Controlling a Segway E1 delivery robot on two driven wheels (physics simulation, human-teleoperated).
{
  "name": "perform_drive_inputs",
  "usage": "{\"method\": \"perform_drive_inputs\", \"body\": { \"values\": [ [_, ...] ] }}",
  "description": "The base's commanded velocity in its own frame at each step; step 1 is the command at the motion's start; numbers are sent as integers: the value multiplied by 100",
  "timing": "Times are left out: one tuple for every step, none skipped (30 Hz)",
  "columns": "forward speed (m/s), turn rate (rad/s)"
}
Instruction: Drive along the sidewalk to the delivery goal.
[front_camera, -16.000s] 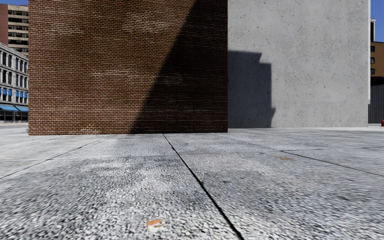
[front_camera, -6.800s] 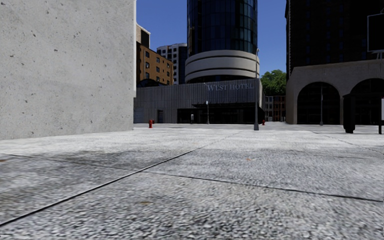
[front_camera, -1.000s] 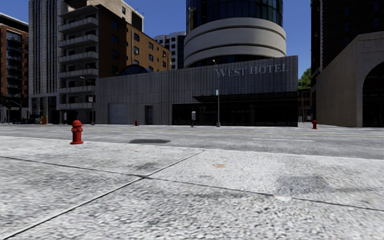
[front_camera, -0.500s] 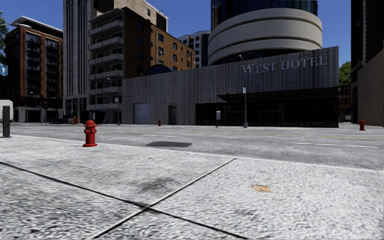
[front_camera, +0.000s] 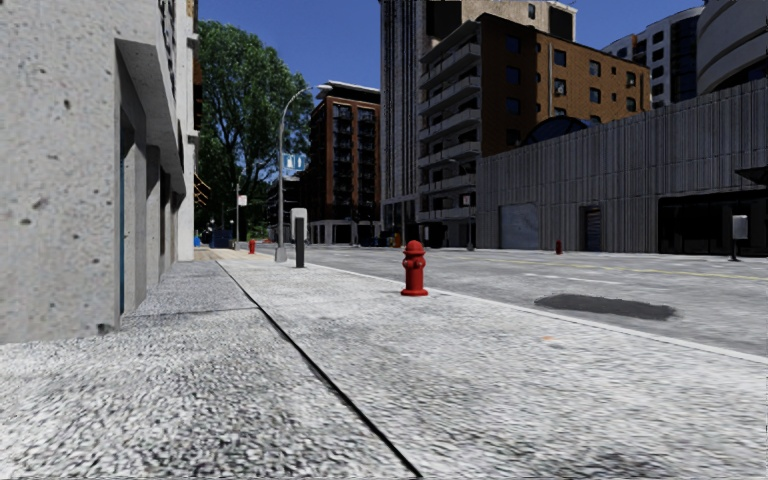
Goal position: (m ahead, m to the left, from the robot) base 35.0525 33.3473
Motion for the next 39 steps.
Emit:
{"method": "perform_drive_inputs", "body": {
  "values": [
    [200, 40],
    [200, 40],
    [200, 36],
    [200, 31],
    [200, 28],
    [200, 21],
    [200, 13],
    [200, 10],
    [200, 8],
    [200, 6],
    [200, 3],
    [200, 0],
    [200, 0],
    [200, 0],
    [200, 0],
    [200, 0],
    [200, 0],
    [200, 0],
    [200, 0],
    [200, 0],
    [200, 0],
    [200, 0],
    [200, 0],
    [200, 0],
    [200, 0],
    [200, 0],
    [200, 0],
    [200, 0],
    [200, 0],
    [200, 0],
    [200, 0],
    [200, 0],
    [200, 0],
    [200, 0],
    [200, 0],
    [200, 0],
    [200, 0],
    [200, 0],
    [200, 0]
  ]
}}
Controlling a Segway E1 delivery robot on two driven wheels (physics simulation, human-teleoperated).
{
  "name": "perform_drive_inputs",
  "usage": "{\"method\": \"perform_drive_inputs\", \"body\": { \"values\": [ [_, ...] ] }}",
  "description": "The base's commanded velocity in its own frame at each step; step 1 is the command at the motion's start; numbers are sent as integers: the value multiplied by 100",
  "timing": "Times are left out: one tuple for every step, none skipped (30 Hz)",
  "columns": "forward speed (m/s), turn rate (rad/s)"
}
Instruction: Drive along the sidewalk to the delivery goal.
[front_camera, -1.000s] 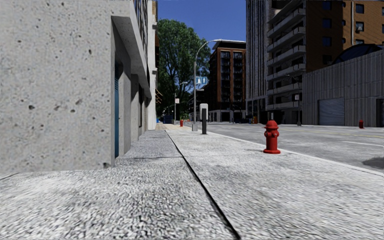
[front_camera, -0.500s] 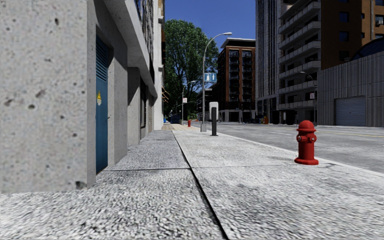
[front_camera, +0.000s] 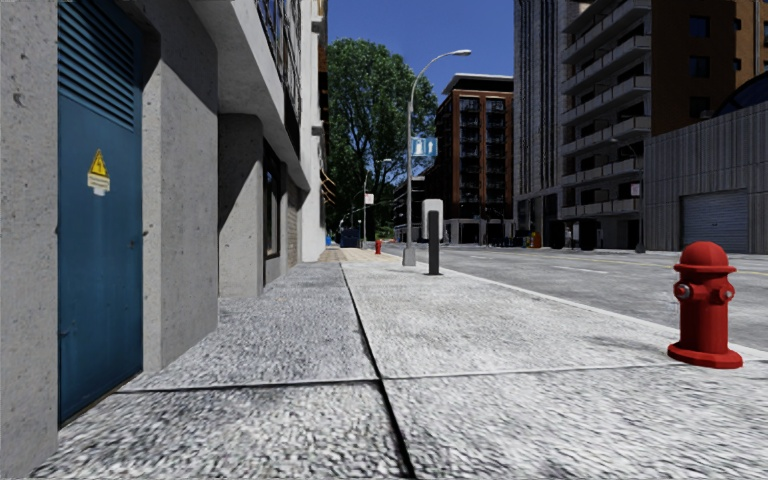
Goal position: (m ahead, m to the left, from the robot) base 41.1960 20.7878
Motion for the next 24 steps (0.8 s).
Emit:
{"method": "perform_drive_inputs", "body": {
  "values": [
    [200, 0],
    [200, 0],
    [200, 0],
    [200, 0],
    [200, 0],
    [200, 0],
    [200, 0],
    [200, 0],
    [200, 0],
    [200, 0],
    [200, 0],
    [200, 0],
    [200, 0],
    [200, 0],
    [200, 5],
    [200, 24],
    [200, 24],
    [200, 52],
    [200, 75],
    [200, 94],
    [200, 120],
    [200, 120],
    [200, 120],
    [200, 119]
  ]
}}
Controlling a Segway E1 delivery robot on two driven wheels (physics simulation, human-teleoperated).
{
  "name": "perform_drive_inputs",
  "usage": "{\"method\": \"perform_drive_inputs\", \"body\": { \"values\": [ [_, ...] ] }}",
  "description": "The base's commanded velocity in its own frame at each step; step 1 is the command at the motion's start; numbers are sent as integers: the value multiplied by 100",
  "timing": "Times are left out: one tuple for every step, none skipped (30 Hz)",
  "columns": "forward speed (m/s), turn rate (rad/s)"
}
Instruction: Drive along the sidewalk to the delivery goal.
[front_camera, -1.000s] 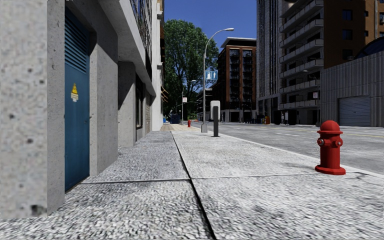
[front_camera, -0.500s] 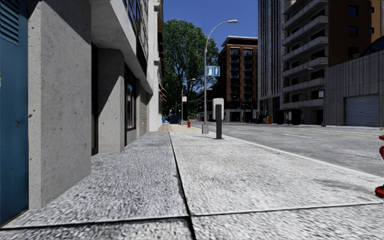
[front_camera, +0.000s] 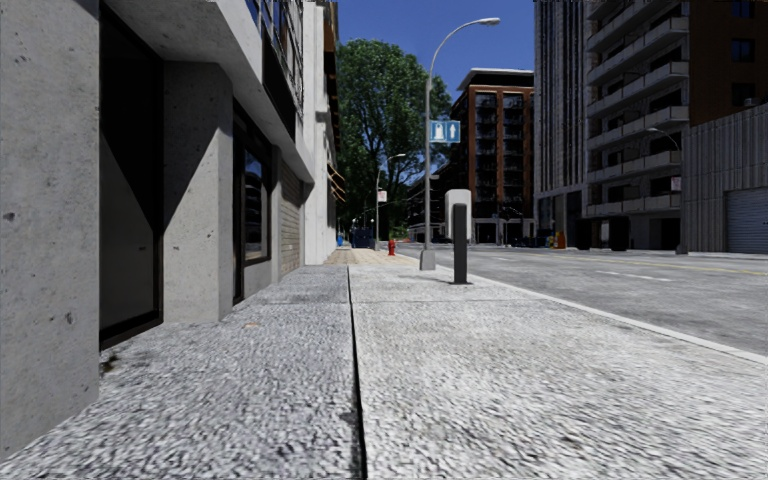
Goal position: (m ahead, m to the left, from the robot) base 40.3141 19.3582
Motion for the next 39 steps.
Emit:
{"method": "perform_drive_inputs", "body": {
  "values": [
    [200, 36],
    [200, 36],
    [200, 22],
    [200, 14],
    [200, 6],
    [200, 1],
    [200, 0],
    [200, 0],
    [200, 0],
    [200, 0],
    [200, 0],
    [200, 0],
    [200, 0],
    [200, 0],
    [200, 0],
    [200, 0],
    [200, 0],
    [200, 0],
    [200, 0],
    [200, 0],
    [200, 0],
    [200, 0],
    [200, 0],
    [200, 0],
    [200, 0],
    [200, 0],
    [200, 0],
    [200, 0],
    [200, 0],
    [200, 0],
    [200, 0],
    [200, 0],
    [200, 0],
    [200, 0],
    [200, 0],
    [200, 0],
    [200, 0],
    [200, -70],
    [200, -70]
  ]
}}
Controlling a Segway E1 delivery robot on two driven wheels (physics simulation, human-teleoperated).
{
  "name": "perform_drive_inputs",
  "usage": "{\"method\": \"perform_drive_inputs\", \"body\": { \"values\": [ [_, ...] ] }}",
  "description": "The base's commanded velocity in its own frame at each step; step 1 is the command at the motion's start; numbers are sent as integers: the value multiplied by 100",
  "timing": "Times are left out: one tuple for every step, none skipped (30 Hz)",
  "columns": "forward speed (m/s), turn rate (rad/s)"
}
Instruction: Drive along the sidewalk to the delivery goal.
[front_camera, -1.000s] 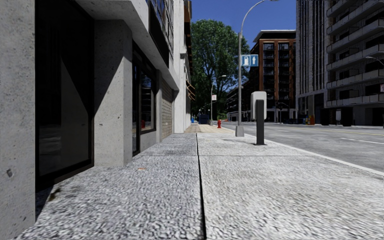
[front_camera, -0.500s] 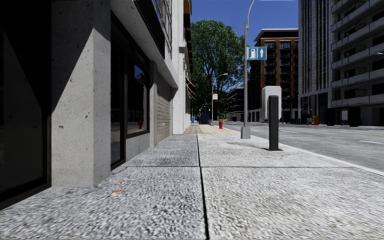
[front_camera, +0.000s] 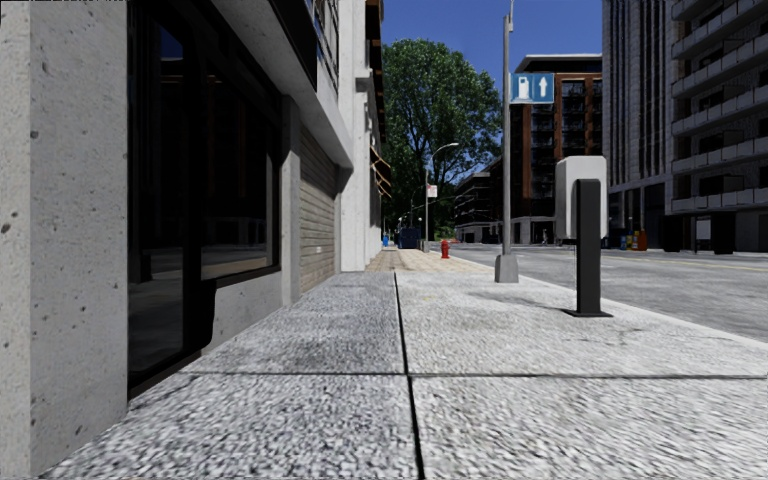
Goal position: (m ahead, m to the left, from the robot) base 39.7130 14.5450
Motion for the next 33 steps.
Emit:
{"method": "perform_drive_inputs", "body": {
  "values": [
    [200, -120],
    [200, -120],
    [200, -30],
    [200, 0],
    [200, 0],
    [200, 0],
    [200, 0],
    [200, 0],
    [200, 0],
    [200, 0],
    [200, 0],
    [200, 0],
    [200, 0],
    [200, 0],
    [200, 0],
    [200, 0],
    [200, 0],
    [200, 0],
    [200, 0],
    [200, 0],
    [200, 0],
    [200, 0],
    [200, 0],
    [200, -68],
    [200, -120],
    [200, -120],
    [200, -77],
    [200, -77],
    [200, 0],
    [200, 0],
    [200, 0],
    [200, 0],
    [200, 0]
  ]
}}
